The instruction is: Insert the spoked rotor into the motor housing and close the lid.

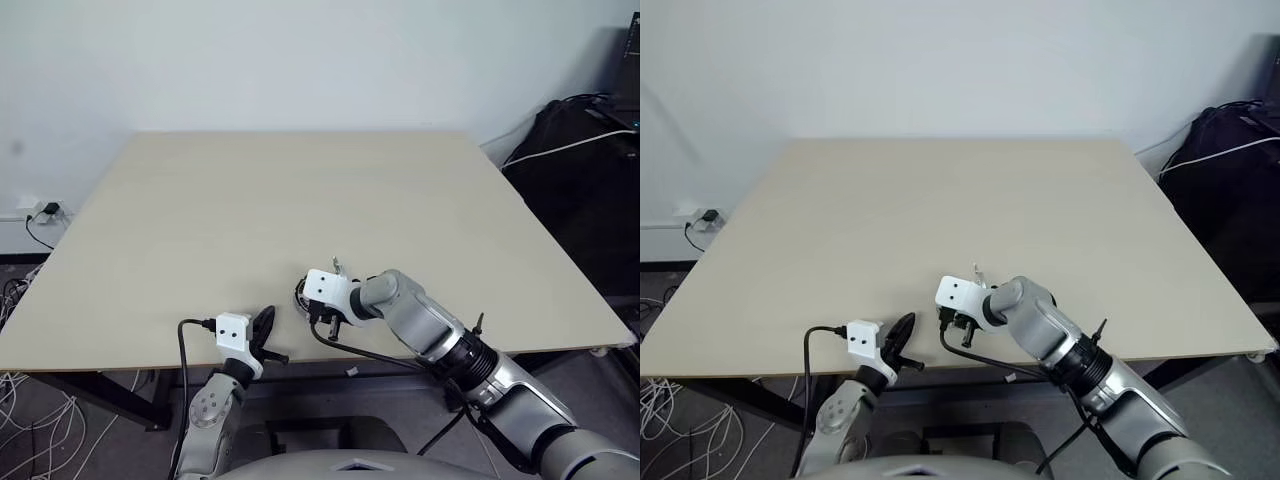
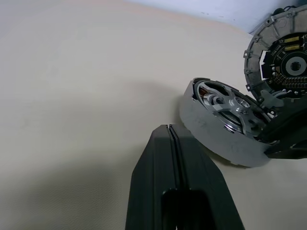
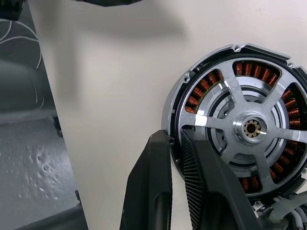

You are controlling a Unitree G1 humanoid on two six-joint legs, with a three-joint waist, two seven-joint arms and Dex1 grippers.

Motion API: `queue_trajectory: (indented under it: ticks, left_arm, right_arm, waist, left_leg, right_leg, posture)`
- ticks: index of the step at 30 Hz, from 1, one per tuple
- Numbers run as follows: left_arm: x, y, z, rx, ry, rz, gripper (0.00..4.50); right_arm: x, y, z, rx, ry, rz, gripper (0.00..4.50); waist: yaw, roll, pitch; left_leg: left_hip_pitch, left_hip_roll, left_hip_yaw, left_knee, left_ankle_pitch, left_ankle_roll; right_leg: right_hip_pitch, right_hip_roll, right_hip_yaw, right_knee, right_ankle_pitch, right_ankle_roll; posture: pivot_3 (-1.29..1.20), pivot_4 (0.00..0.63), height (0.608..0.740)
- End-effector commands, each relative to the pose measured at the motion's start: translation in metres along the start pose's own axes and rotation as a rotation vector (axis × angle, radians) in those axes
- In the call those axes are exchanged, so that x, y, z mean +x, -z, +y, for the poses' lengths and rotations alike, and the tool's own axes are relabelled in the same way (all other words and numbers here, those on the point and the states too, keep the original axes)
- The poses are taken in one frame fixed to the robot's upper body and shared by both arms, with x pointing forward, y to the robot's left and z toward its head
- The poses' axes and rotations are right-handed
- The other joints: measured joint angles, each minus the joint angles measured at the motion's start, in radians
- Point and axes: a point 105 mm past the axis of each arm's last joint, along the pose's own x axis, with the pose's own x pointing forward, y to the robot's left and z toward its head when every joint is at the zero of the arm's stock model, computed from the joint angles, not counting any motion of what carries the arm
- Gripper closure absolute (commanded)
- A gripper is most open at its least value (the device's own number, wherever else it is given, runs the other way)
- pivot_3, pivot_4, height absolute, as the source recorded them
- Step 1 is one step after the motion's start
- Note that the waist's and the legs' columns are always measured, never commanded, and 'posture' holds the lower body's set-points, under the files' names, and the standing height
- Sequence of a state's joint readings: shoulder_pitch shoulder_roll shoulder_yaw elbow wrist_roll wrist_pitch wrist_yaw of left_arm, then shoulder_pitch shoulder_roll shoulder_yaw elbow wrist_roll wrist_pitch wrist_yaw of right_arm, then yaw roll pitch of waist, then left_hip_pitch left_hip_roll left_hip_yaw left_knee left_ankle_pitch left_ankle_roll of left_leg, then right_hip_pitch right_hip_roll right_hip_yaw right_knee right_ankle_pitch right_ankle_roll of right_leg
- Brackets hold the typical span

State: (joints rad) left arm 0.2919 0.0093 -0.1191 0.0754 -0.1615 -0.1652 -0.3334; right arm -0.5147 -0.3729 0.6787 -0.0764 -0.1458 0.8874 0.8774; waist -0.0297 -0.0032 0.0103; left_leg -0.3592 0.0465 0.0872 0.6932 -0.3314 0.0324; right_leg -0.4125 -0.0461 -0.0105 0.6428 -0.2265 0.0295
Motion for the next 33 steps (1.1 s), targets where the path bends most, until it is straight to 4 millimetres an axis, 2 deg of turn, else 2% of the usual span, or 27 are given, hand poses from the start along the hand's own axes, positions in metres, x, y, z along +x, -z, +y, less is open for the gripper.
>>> queue_trajectory:
  ticks: [1, 3, 6, 9, 16, 22, 31, 33]
  left_arm:
    - [0.004, -0.01, -0.002, 0.002, 0.013, -0.044, 4.5]
    - [0.004, -0.01, -0.002, 0.002, 0.011, -0.045, 4.5]
    - [0.003, -0.011, -0.002, 0.001, 0.01, -0.046, 4.5]
    - [0.003, -0.011, -0.002, 0.001, 0.01, -0.046, 4.5]
    - [0.003, -0.011, -0.002, -0.004, 0.012, -0.045, 4.5]
    - [0.003, -0.01, -0.002, -0.007, 0.013, -0.044, 4.5]
    - [0.004, -0.01, -0.003, -0.007, 0.018, -0.041, 4.5]
    - [0.004, -0.01, -0.002, -0.007, 0.018, -0.041, 4.5]
  right_arm:
    - [-0.004, -0.011, -0.006, -0.01, 0.023, -0.042, 4.39]
    - [-0.004, -0.012, -0.005, -0.015, 0.016, -0.049, 3.69]
    - [-0.005, -0.017, -0.004, -0.025, 0.017, -0.067, 3.0]
    - [-0.006, -0.021, -0.001, -0.033, 0.0, -0.09, 2.12]
    - [-0.016, -0.029, 0.014, -0.038, -0.097, -0.154, 2.12]
    - [-0.033, -0.036, 0.035, -0.028, -0.229, -0.23, 2.12]
    - [-0.06, -0.04, 0.046, -0.036, -0.28, -0.3, 2.12]
    - [-0.073, -0.048, 0.049, -0.042, -0.295, -0.379, 2.51]
  waist:
    - [-0.001, 0.0, 0.0]
    - [-0.003, 0.0, 0.0]
    - [-0.004, 0.0, 0.0]
    - [-0.003, 0.0, 0.0]
    - [-0.003, 0.0, 0.0]
    - [-0.002, 0.0, 0.0]
    - [0.002, -0.001, 0.0]
    - [0.003, -0.001, 0.001]
  left_leg:
    - [0.0, 0.0, 0.0, 0.0, 0.0, 0.0]
    - [0.0, 0.0, 0.0, 0.0, 0.0, 0.0]
    - [0.0, 0.0, 0.0, 0.0, 0.0, 0.0]
    - [0.0, 0.0, 0.0, 0.0, 0.0, 0.0]
    - [0.0, 0.0, 0.0, 0.0, 0.0, 0.0]
    - [0.0, 0.0, -0.001, 0.0, 0.0, 0.0]
    - [0.0, 0.0, -0.001, 0.0, 0.0, 0.0]
    - [-0.001, 0.0, -0.001, 0.0, 0.0, 0.0]
  right_leg:
    - [0.0, 0.0, 0.0, 0.0, 0.0, 0.0]
    - [0.0, 0.0, 0.0, 0.0, 0.0, 0.0]
    - [0.0, 0.0, 0.0, 0.0, 0.0, 0.0]
    - [0.0, 0.0, 0.0, 0.0, 0.0, 0.0]
    - [0.0, 0.0, 0.0, 0.0, 0.0, 0.0]
    - [0.0, 0.0, 0.0, 0.0, 0.0, 0.0]
    - [0.0, 0.0, 0.0, -0.001, 0.0, 0.0]
    - [0.0, 0.0, 0.0, -0.001, 0.0, 0.0]
  posture:
    - [0.0, 0.0, 0.74]
    - [0.0, 0.0, 0.74]
    - [0.0, 0.0, 0.74]
    - [0.0, 0.0, 0.74]
    - [0.0, 0.0, 0.74]
    - [0.0, 0.0, 0.74]
    - [0.0, 0.0, 0.74]
    - [0.0, 0.0, 0.74]
